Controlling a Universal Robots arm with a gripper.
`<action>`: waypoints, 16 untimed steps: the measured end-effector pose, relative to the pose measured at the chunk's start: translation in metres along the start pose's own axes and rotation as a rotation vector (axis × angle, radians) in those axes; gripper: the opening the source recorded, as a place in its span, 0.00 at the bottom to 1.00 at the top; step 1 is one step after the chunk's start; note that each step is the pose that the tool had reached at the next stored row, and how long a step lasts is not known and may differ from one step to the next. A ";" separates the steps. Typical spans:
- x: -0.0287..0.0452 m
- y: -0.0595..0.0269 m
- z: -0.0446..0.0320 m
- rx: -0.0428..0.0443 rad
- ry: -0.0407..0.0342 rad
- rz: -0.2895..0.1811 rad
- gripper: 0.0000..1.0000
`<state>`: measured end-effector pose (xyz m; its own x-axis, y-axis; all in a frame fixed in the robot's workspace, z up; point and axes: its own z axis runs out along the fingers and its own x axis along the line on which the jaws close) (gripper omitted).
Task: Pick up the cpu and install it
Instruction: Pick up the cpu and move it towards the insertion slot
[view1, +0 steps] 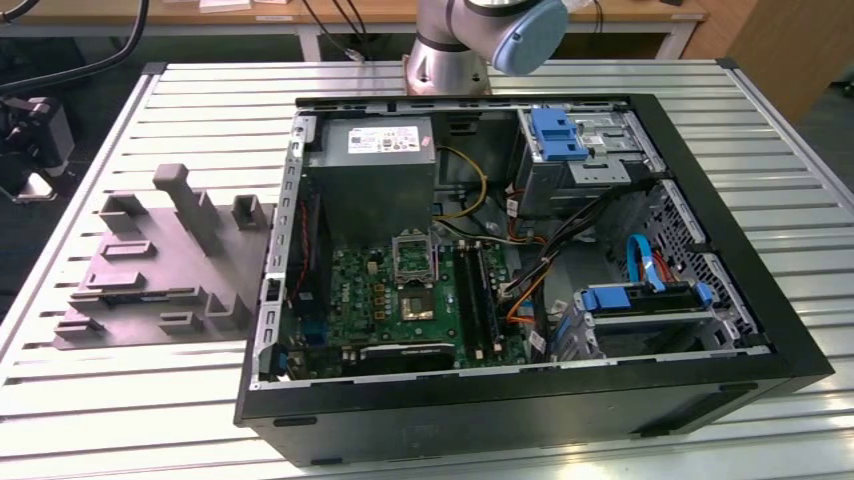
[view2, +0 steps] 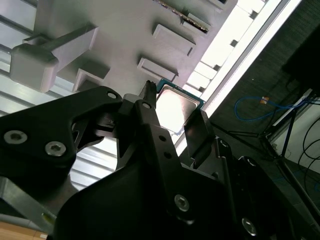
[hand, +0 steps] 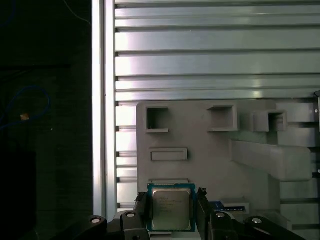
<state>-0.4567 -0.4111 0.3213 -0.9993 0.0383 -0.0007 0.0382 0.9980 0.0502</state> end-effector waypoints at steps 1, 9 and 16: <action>0.0000 0.0000 -0.0003 0.0001 0.0001 0.000 0.47; 0.0000 0.0002 -0.0039 -0.0001 -0.0002 0.000 0.47; 0.0000 0.0005 -0.0098 0.0000 0.0000 0.000 0.47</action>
<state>-0.4567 -0.4111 0.3311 -0.9993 0.0383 -0.0007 0.0382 0.9980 0.0502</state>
